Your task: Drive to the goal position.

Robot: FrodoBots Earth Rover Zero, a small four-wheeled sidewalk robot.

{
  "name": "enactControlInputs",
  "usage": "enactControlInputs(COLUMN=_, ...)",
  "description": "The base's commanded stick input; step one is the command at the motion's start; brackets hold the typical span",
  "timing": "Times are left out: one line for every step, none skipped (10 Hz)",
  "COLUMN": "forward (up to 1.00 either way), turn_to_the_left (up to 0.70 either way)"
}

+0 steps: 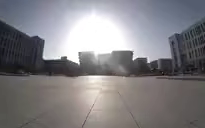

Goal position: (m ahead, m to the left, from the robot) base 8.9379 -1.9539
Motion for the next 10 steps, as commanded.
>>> enactControlInputs(forward=1.00, turn_to_the_left=-0.31)
enactControlInputs(forward=1.00, turn_to_the_left=-0.14)
enactControlInputs(forward=1.00, turn_to_the_left=0.04)
enactControlInputs(forward=1.00, turn_to_the_left=0.04)
enactControlInputs(forward=1.00, turn_to_the_left=0.04)
enactControlInputs(forward=1.00, turn_to_the_left=0.04)
enactControlInputs(forward=1.00, turn_to_the_left=0.04)
enactControlInputs(forward=1.00, turn_to_the_left=0.04)
enactControlInputs(forward=1.00, turn_to_the_left=0.04)
enactControlInputs(forward=1.00, turn_to_the_left=0.04)
